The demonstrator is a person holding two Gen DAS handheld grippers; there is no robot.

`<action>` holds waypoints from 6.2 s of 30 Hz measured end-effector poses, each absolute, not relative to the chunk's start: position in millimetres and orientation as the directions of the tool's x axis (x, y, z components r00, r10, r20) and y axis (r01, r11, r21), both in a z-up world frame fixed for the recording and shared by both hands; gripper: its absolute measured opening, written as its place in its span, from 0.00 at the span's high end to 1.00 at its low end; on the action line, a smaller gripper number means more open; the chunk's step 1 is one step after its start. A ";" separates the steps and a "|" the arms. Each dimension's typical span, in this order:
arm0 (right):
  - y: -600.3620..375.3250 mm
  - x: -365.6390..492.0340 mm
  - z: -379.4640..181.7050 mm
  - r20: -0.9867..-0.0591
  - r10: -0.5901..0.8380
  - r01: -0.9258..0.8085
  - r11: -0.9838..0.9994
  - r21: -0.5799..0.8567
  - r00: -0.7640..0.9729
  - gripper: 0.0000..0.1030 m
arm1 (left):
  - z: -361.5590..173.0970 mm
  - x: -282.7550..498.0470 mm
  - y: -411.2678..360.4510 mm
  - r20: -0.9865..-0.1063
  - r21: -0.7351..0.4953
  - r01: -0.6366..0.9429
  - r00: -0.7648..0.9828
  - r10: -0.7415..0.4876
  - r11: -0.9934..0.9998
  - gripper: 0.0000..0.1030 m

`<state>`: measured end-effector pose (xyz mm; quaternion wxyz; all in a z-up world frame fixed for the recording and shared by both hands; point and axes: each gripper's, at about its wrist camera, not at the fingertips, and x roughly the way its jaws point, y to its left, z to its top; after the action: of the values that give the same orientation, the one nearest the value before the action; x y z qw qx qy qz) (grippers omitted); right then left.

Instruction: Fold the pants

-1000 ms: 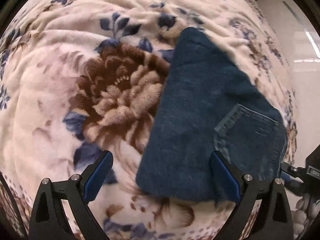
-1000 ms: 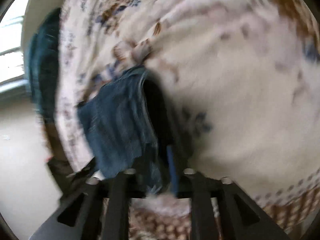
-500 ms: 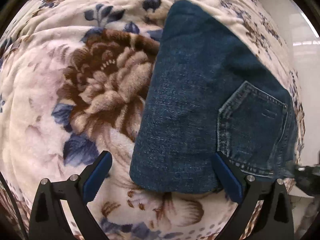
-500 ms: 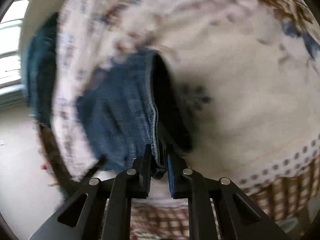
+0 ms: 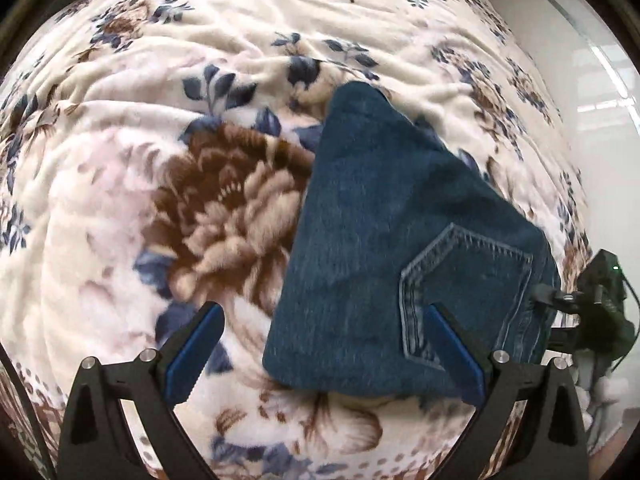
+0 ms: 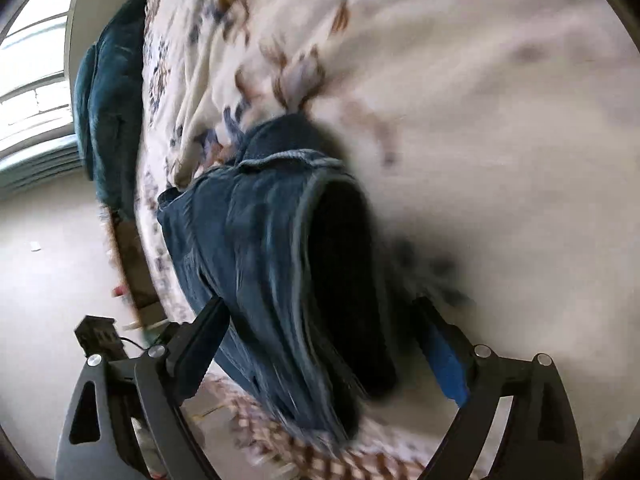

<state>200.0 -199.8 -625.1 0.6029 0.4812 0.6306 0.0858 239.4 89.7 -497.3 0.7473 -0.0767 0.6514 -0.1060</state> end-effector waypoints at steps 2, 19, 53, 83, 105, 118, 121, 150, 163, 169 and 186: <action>-183.9 211.5 -616.4 -0.753 0.635 0.458 0.625 0.632 0.172 0.39 | -496.8 244.7 88.3 -0.957 -0.252 0.052 0.135 -0.257 0.966 0.00; -190.2 254.2 -548.1 -0.901 0.385 0.293 0.854 0.429 0.198 0.86 | -528.7 247.9 77.5 -0.965 -0.250 0.047 0.067 -0.253 0.967 0.00; -219.6 264.4 -598.2 -0.809 0.567 0.390 0.718 0.577 0.154 0.05 | -512.9 374.5 116.9 -0.775 -0.630 -0.031 0.079 -0.627 0.776 0.08; -196.6 278.7 -654.2 -0.586 0.810 0.267 0.560 0.784 0.022 0.29 | -553.0 310.3 60.6 -0.678 -0.733 0.105 -0.180 -0.713 0.672 0.10; -299.7 426.2 -512.0 -0.609 0.769 0.087 0.605 0.792 0.193 0.31 | -430.5 494.6 -15.7 -0.647 -0.731 0.316 -0.036 -0.762 0.606 0.10; -289.5 668.1 -554.0 -0.706 0.698 0.026 0.709 0.705 0.125 0.31 | -536.1 650.9 2.8 -0.773 -0.615 0.244 0.000 -0.634 0.750 0.10; -294.3 678.4 -592.3 -0.795 0.603 0.090 0.789 0.607 0.074 0.31 | -582.1 649.1 14.9 -0.856 -0.511 0.222 -0.037 -0.516 0.831 0.09; -206.7 442.2 -310.9 -0.926 -0.114 0.276 0.961 -0.011 0.360 0.05 | -302.9 480.6 12.2 -0.917 -0.028 0.199 0.386 -0.105 0.980 0.07; -157.9 258.0 -80.5 -0.825 -0.157 0.256 0.967 -0.016 0.542 0.04 | -101.7 320.6 48.5 -0.828 0.006 0.211 0.549 -0.114 0.977 0.07; -134.8 195.2 -21.8 -0.796 -0.135 0.210 0.978 -0.010 0.590 0.04 | -53.1 260.4 67.1 -0.800 0.006 0.202 0.589 -0.117 0.979 0.07; -106.9 102.5 52.3 -0.766 -0.105 0.174 0.985 0.009 0.634 0.04 | -9.7 186.7 81.6 -0.787 -0.018 0.196 0.602 -0.135 0.980 0.07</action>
<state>102.5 -106.9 52.3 0.9031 0.0407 0.4205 -0.0771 186.7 81.6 -9.7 0.8943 0.0351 0.4364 -0.0925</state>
